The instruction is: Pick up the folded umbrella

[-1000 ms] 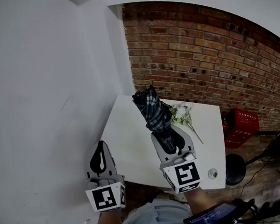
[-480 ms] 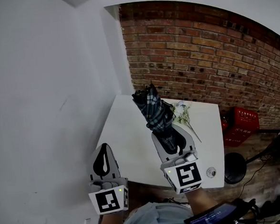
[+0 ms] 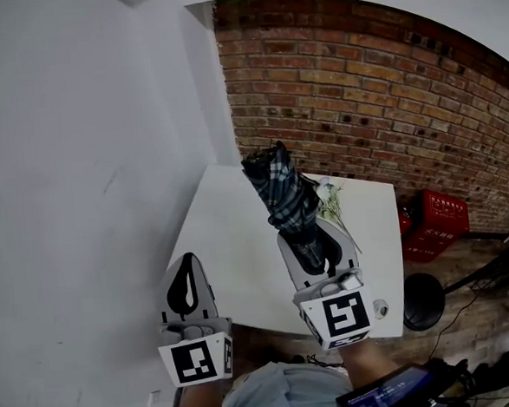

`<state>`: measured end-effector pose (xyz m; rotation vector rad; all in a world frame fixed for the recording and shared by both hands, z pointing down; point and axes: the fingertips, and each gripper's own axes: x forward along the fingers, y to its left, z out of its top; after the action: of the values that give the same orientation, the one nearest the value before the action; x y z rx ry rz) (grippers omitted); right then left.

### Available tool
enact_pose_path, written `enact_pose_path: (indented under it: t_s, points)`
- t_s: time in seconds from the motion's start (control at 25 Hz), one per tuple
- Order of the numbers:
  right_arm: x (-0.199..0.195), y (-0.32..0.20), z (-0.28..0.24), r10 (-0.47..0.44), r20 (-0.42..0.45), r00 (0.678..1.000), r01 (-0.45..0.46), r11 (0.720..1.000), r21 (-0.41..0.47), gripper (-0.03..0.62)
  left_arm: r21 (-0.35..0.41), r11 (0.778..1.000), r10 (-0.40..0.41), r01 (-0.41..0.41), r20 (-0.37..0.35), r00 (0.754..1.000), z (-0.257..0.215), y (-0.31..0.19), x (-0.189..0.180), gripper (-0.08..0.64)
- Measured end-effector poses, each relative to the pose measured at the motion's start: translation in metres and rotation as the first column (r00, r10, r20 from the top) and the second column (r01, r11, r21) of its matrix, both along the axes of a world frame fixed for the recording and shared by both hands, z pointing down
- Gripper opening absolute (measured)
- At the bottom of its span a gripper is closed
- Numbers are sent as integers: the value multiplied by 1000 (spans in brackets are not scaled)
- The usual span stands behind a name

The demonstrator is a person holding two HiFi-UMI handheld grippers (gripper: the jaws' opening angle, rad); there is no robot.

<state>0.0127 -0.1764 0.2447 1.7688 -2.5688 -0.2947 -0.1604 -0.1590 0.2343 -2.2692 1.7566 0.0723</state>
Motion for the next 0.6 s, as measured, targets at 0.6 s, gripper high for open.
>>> enact_pose_path:
  t_s: [0.6]
  points:
    - [-3,-14,8,11,-22,1000,-12,1000,-9,195,-5,1000,22,-22,-10,1000,8,-18,0,8]
